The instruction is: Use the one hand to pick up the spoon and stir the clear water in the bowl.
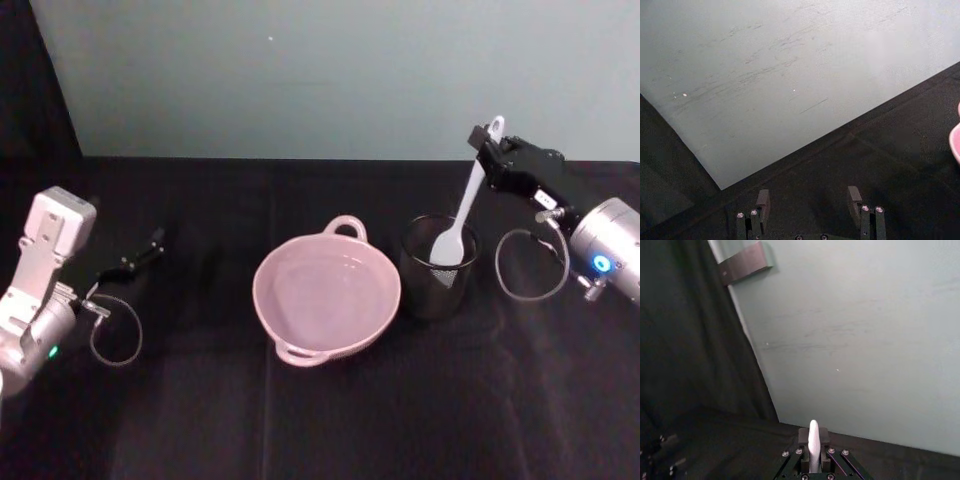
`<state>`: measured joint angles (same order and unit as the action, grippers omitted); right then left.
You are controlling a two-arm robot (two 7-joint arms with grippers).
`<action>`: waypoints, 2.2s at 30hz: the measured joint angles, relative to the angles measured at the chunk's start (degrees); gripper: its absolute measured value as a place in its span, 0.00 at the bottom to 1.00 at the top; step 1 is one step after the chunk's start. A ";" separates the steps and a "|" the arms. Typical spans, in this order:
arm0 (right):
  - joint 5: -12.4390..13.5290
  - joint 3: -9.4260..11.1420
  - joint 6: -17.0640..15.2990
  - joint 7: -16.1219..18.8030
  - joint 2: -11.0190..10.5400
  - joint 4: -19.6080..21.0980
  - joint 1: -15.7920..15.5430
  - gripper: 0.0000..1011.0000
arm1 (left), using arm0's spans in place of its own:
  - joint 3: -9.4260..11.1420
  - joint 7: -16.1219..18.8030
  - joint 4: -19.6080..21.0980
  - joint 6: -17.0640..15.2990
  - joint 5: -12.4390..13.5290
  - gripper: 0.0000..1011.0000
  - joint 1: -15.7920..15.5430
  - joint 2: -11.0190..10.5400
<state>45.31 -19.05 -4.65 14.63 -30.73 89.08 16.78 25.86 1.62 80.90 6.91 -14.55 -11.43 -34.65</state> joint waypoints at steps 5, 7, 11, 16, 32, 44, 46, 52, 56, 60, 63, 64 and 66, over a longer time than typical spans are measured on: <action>-4.14 -1.04 -1.55 0.33 -2.12 2.99 1.00 0.11 | 0.00 0.00 0.00 0.00 0.00 1.00 0.00 0.00; -5.41 -1.46 -1.99 0.64 -2.75 3.83 1.37 0.11 | 0.00 0.00 0.00 0.00 0.00 1.00 0.00 0.00; -7.64 -1.78 -2.83 1.18 -3.50 5.51 1.80 0.11 | 0.00 0.00 0.00 0.00 0.00 1.00 0.00 0.00; -8.03 -1.69 -3.06 1.41 -3.53 5.86 1.85 0.11 | 0.00 0.00 0.00 0.00 0.00 1.00 0.00 0.00; -7.82 -1.65 -3.00 1.37 -3.49 5.60 1.83 0.11 | 0.00 0.00 0.00 0.00 0.00 1.00 0.00 0.00; -10.60 -1.39 -5.59 2.49 -3.12 9.01 4.30 0.11 | 0.00 0.00 0.00 0.00 0.00 1.00 0.00 0.00; -11.05 -1.78 -6.39 3.10 -2.59 9.25 5.49 0.11 | 0.00 0.00 0.00 0.00 0.00 1.00 0.00 0.00; -11.51 -3.30 -7.24 5.33 -0.26 8.07 8.12 0.11 | 0.00 0.00 0.00 0.00 0.00 1.00 0.00 0.00; -11.57 -5.21 -6.75 7.31 2.37 5.87 9.69 0.11 | 0.00 0.00 0.00 0.00 0.00 1.00 0.00 0.00; -11.89 -7.10 -5.05 8.82 4.71 3.13 10.23 0.11 | 0.00 0.00 0.00 0.00 0.00 1.00 0.00 0.00; -12.11 -7.96 -4.07 9.52 5.78 1.58 10.27 0.11 | 0.00 0.00 0.00 0.00 0.00 1.00 0.00 0.00; -12.36 -8.42 -3.32 9.93 6.34 0.56 10.22 0.11 | 0.00 0.00 0.00 0.00 0.00 1.00 0.00 0.00; -12.77 -9.10 -2.17 10.52 7.09 -0.93 9.95 0.11 | 0.00 0.00 0.00 0.00 0.00 1.00 0.00 0.00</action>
<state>32.54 -28.14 -6.82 25.15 -23.65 88.16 26.72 25.86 1.62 80.90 6.91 -14.55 -11.43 -34.65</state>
